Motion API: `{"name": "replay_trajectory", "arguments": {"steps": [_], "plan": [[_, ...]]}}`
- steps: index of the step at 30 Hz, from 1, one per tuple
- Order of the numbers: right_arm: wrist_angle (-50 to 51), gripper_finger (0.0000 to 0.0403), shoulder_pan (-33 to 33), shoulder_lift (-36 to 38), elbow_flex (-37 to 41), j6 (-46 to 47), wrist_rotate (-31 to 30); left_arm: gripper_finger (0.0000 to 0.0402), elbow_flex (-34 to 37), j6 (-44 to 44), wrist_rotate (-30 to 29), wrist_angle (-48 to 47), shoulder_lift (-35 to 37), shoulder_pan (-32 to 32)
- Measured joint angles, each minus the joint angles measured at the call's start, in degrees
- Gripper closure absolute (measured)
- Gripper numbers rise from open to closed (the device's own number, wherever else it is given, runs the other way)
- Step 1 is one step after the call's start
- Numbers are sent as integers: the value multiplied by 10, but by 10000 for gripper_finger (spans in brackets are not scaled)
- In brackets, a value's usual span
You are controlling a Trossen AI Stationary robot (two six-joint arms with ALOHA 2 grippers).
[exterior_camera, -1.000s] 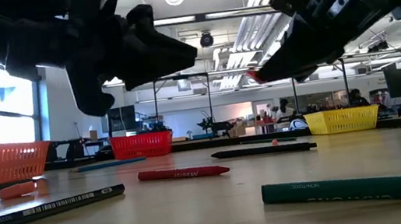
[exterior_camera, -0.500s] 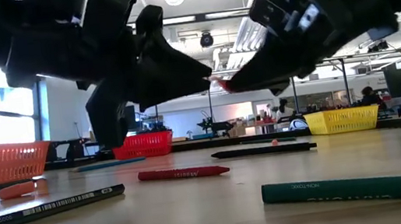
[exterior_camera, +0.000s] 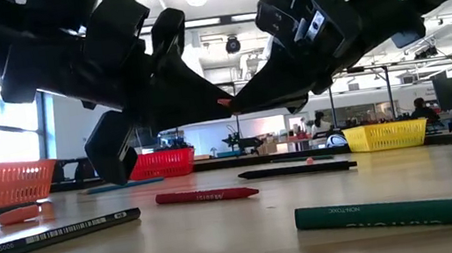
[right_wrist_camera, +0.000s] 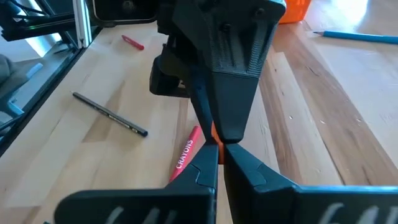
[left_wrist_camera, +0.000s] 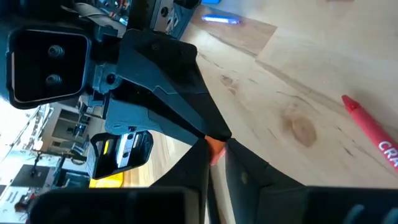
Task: Sort crayons/erasers/pens/pencils in bins
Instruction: Put the orange pencil eraser into the red bin
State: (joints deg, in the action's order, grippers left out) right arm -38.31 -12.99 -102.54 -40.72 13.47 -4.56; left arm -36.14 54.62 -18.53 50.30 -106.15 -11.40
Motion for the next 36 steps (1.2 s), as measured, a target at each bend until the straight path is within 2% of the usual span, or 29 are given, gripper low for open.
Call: {"name": "replay_trajectory", "arguments": {"steps": [4,8,17,23,28,31,36], "plan": [[6,390,-3,0,-3,-5,-10,394,0,-2,1,0,0,-2],[10,358,-2,0,-4,-12,-14,398,0,5,-10,-1,0,-8],[27,265,-2,8,-5,-33,-58,400,-1,1,-108,-5,1,-19],[74,223,-6,59,-5,-76,-67,401,-1,-34,-149,-21,3,-16],[166,230,-23,120,-5,-94,-91,401,-1,-65,-187,-40,11,4],[233,256,-45,146,-5,-91,-158,401,-1,-99,-199,-95,41,27],[297,321,-80,156,-4,-74,-250,401,-1,-191,-138,-227,139,81]]}}
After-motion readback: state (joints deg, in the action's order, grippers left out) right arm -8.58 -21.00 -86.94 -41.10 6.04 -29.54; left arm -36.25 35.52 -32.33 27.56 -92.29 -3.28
